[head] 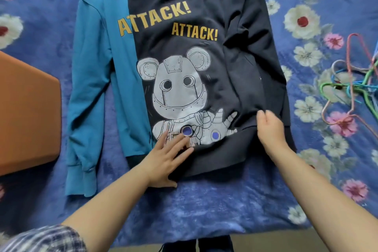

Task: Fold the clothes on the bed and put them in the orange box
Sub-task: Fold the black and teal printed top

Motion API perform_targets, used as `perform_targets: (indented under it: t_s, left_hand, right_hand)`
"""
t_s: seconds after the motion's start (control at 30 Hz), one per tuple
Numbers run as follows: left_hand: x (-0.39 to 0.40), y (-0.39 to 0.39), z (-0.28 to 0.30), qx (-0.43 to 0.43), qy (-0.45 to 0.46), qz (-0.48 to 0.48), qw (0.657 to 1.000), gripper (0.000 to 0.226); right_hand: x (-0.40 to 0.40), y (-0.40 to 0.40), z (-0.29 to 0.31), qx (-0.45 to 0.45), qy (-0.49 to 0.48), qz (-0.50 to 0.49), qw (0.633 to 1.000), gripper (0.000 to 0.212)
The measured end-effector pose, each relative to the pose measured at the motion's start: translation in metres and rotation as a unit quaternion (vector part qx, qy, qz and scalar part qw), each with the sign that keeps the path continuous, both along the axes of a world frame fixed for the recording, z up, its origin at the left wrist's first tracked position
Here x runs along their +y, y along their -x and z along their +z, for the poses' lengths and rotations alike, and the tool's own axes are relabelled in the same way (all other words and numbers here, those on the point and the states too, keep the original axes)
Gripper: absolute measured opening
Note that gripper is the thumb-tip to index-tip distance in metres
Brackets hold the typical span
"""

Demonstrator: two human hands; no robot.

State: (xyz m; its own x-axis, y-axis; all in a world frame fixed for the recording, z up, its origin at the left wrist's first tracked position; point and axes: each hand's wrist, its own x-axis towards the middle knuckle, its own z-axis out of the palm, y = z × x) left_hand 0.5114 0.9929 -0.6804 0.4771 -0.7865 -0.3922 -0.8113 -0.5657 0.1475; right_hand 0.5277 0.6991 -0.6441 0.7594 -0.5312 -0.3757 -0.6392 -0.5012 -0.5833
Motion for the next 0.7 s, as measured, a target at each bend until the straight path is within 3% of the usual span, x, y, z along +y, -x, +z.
perform_targets:
  t_s: [0.07, 0.1, 0.17, 0.27, 0.37, 0.43, 0.5, 0.53, 0.6, 0.63, 0.7]
  left_hand:
    - [-0.001, 0.015, 0.001, -0.02, 0.006, 0.047, 0.999, 0.129]
    - [0.0, 0.018, 0.001, -0.049, 0.035, 0.078, 0.995, 0.106]
    - [-0.001, 0.012, 0.007, -0.067, 0.098, 0.143, 0.983, 0.059]
    - [-0.001, -0.007, 0.028, -0.057, 0.088, 0.205, 0.973, 0.03]
    - [-0.005, -0.029, 0.058, 0.024, -0.031, 0.211, 0.977, 0.029]
    - [-0.008, -0.042, 0.08, 0.136, -0.144, 0.198, 0.96, 0.027]
    - [-0.013, -0.059, 0.097, 0.207, -0.211, 0.162, 0.941, 0.031]
    - [-0.014, -0.065, 0.103, 0.22, -0.23, 0.148, 0.936, 0.032]
    - [-0.014, -0.07, 0.106, 0.243, -0.264, 0.13, 0.924, 0.034]
    - [-0.013, -0.068, 0.106, 0.252, -0.292, 0.112, 0.916, 0.036]
    - [-0.011, -0.056, 0.095, 0.258, -0.379, 0.047, 0.887, 0.042]
  right_hand:
    - [-0.007, 0.002, 0.007, -0.062, -0.11, -0.187, 0.974, 0.038]
    - [-0.012, 0.001, 0.009, -0.091, -0.137, -0.24, 0.957, 0.036]
    - [-0.017, 0.0, 0.016, -0.077, -0.101, -0.214, 0.968, 0.028]
    - [-0.018, 0.001, 0.029, -0.047, -0.039, -0.079, 0.995, 0.026]
    - [-0.021, 0.001, 0.03, 0.061, 0.005, 0.015, 0.998, 0.039]
    - [-0.026, 0.001, 0.04, 0.138, 0.009, 0.035, 0.99, 0.032]
    - [-0.034, 0.003, 0.054, 0.166, -0.153, -0.044, 0.973, 0.025]
    - [-0.036, 0.007, 0.061, 0.175, -0.257, -0.1, 0.945, 0.026]
    - [-0.037, 0.025, 0.058, 0.191, -0.363, -0.173, 0.895, 0.029]
    - [-0.033, 0.033, 0.051, 0.223, -0.362, -0.181, 0.887, 0.028]
    - [-0.027, 0.046, 0.03, 0.322, -0.251, -0.115, 0.906, 0.022]
